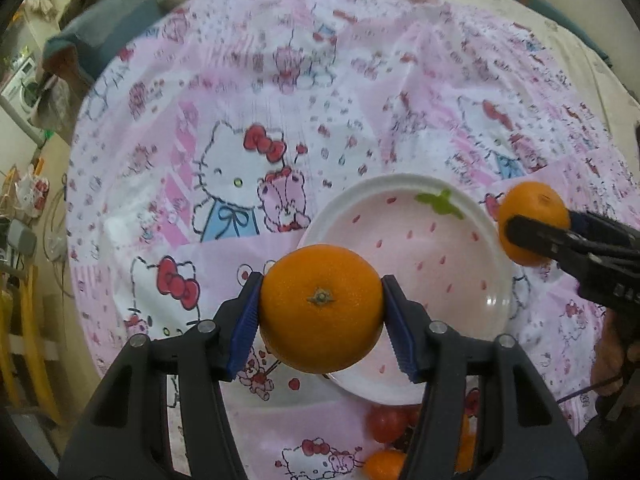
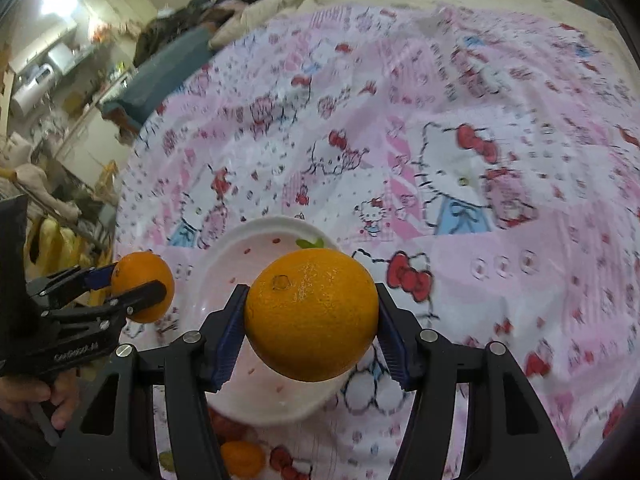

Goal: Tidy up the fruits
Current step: 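Carry both held oranges over the plate with the left and right tools, then release the orange onto the plate with the right tool while the left tool sets down the large orange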

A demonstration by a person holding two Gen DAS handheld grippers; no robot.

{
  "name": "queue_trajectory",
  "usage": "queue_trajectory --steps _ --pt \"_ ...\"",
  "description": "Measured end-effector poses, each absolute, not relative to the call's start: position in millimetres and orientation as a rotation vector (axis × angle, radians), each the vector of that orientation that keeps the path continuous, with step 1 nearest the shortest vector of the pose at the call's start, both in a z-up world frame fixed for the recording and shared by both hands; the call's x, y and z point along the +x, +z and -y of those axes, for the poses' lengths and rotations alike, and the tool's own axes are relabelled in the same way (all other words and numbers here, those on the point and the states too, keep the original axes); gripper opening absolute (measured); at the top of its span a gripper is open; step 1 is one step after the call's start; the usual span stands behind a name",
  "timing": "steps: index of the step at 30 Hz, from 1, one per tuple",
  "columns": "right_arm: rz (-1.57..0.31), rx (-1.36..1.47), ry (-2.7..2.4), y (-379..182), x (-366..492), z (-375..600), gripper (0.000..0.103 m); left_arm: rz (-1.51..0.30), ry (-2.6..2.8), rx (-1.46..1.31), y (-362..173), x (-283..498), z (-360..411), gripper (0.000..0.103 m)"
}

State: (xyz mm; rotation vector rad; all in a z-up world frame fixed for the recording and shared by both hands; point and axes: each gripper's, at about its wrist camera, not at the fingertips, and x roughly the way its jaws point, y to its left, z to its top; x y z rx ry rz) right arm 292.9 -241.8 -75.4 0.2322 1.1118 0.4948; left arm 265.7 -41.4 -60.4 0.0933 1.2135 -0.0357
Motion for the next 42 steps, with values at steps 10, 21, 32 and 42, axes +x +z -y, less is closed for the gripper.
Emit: queue_trajectory --steps 10,21,32,42 --pt "-1.213 0.166 0.608 -125.9 327.3 182.8 0.062 -1.246 -0.019 0.067 -71.2 279.1 21.3 0.054" --pt "-1.237 0.15 0.632 -137.0 327.5 178.1 0.066 -1.264 -0.018 0.061 -75.0 282.7 24.3 0.054" --pt "-1.151 0.311 0.568 -108.7 324.8 224.6 0.083 -1.254 -0.014 0.05 -82.6 286.3 26.1 0.054" --pt "-1.11 0.423 0.454 -80.2 300.1 272.6 0.084 -1.263 -0.079 0.006 -98.1 306.4 49.7 0.054"
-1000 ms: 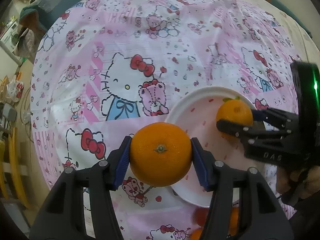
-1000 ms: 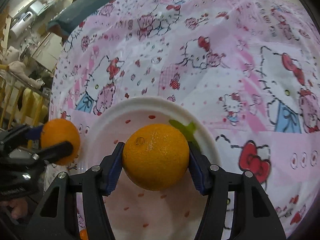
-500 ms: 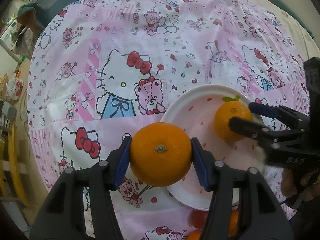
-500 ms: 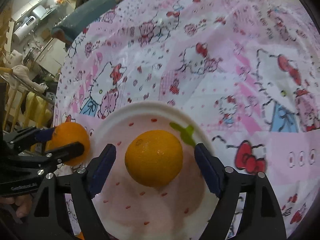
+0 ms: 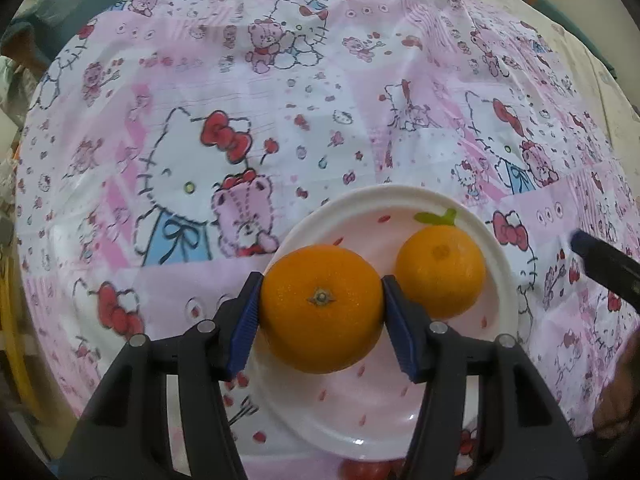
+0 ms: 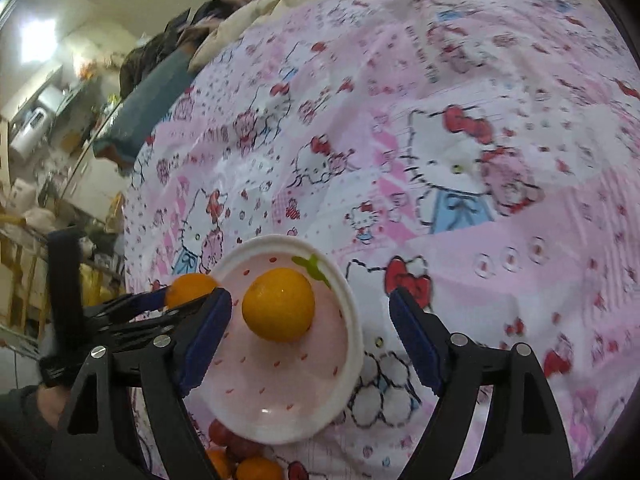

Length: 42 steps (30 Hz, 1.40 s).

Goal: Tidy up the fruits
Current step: 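Release the orange onto the plate with the right tool while the left tool sets down the large orange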

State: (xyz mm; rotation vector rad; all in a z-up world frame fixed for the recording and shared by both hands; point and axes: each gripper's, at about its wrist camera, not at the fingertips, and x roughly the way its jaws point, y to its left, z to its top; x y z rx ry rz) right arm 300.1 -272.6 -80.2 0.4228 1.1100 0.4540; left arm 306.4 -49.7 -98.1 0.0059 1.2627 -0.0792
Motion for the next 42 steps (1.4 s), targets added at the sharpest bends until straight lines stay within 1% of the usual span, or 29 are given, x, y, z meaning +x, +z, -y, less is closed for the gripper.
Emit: queue_trajectory --steps 4,10,22,24,25,26,27,28,33,38,42 --pt "-1.087 0.488 0.401 -71.1 288.7 294.1 0.086 -1.269 -0.088 0.011 -104.5 315.0 55.2 0.055" --pt "-1.068 0.543 0.355 -70.4 280.6 309.0 0.086 -1.29 -0.094 0.009 -112.6 318.1 55.6 0.057" --pt "-1.045 0.515 0.386 -62.3 279.9 305.7 0.086 -1.306 -0.095 0.014 -118.4 317.4 58.6 0.059" --pt "-1.038 0.525 0.385 -60.6 279.7 307.2 0.086 -1.298 -0.096 0.013 -117.5 317.4 58.2 0.067" --pt "-1.035 0.529 0.385 -60.2 279.6 307.8 0.086 -1.288 -0.103 0.007 -116.2 317.8 59.3 0.076" --pt "-1.034 0.531 0.384 -60.0 280.0 308.0 0.086 -1.28 -0.102 0.012 -114.5 317.8 59.8 0.089" --pt "-1.033 0.53 0.383 -59.6 279.9 307.9 0.086 -1.269 -0.093 0.019 -111.8 316.8 58.8 0.093" --pt "-1.033 0.529 0.383 -59.5 280.0 307.4 0.086 -1.257 -0.092 0.016 -109.5 315.7 58.5 0.094" --pt "-1.031 0.52 0.392 -57.5 280.0 305.9 0.086 -1.237 -0.103 0.042 -102.7 312.1 62.2 0.094" --pt "-1.03 0.495 0.413 -52.8 277.9 302.3 0.086 -1.193 -0.119 0.066 -79.4 301.0 59.6 0.094" --pt "-1.038 0.456 0.404 -52.1 268.1 301.5 0.086 -1.13 -0.091 0.029 -51.6 283.9 46.8 0.094"
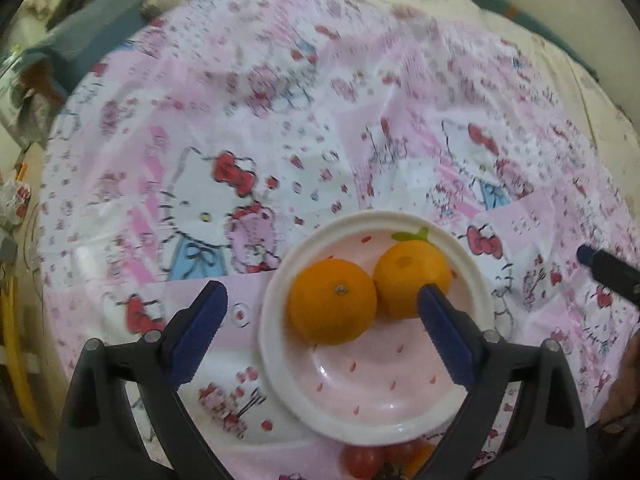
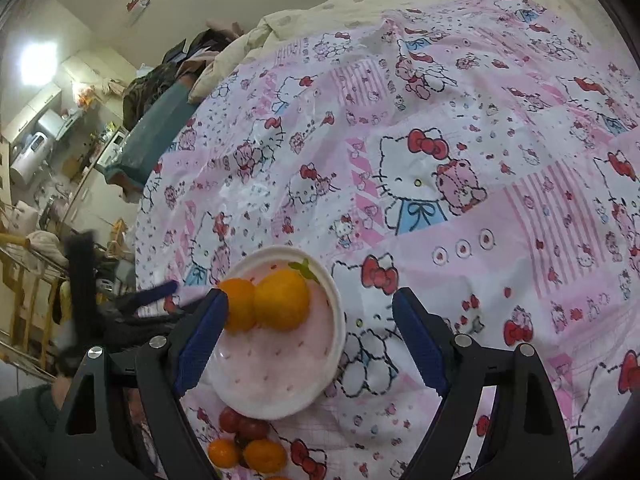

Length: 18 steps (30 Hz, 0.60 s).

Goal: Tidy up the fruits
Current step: 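Release the orange onto the plate with the right tool while the left tool sets down the large orange, then move the right tool to the fruit cluster and grasp a mandarin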

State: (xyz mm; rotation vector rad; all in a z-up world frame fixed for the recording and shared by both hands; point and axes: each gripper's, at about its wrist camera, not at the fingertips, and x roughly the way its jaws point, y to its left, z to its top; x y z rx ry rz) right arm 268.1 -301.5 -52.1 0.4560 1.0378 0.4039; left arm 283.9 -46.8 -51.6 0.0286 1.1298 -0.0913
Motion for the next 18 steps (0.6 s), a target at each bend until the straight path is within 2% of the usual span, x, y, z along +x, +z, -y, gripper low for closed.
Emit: queue_trajectory --steps 18 --pt "-1.01 0.321 0.327 -32.0 196.0 289.5 0.086 -0.979 -0.012 0.046 2.3 196.3 33.4 0.094"
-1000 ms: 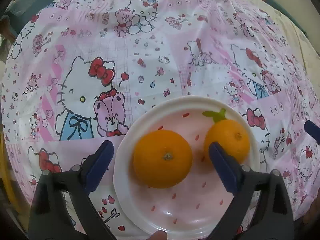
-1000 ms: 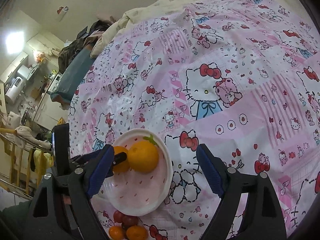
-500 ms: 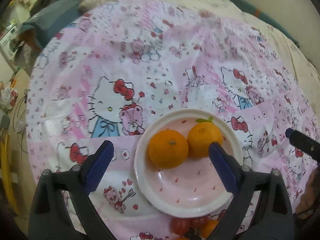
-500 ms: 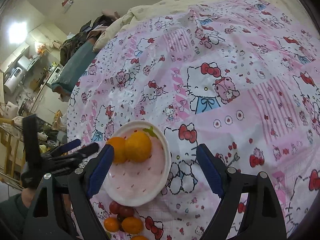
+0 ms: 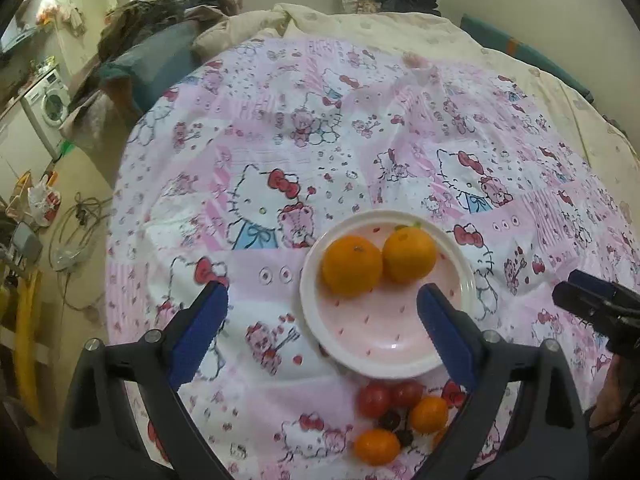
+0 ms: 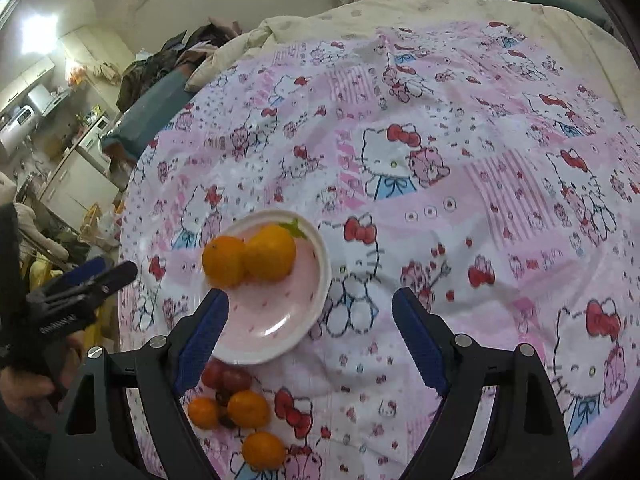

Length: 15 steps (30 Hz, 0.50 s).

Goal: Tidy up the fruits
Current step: 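Move the right tool to the fruit cluster and grasp a mandarin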

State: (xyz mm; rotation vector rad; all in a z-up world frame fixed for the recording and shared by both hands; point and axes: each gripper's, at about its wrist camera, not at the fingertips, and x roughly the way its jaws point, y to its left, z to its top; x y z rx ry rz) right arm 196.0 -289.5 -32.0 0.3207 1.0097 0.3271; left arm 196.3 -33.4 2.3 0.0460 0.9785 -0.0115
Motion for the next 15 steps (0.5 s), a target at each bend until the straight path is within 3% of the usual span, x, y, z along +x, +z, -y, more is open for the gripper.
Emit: queue_trajectory --steps 15 --pt "-1.068 0.338 0.387 -41.3 144.0 280.6 0.086 -1.046 -0.01 -0.058 -7.7 137.6 20.5 0.094"
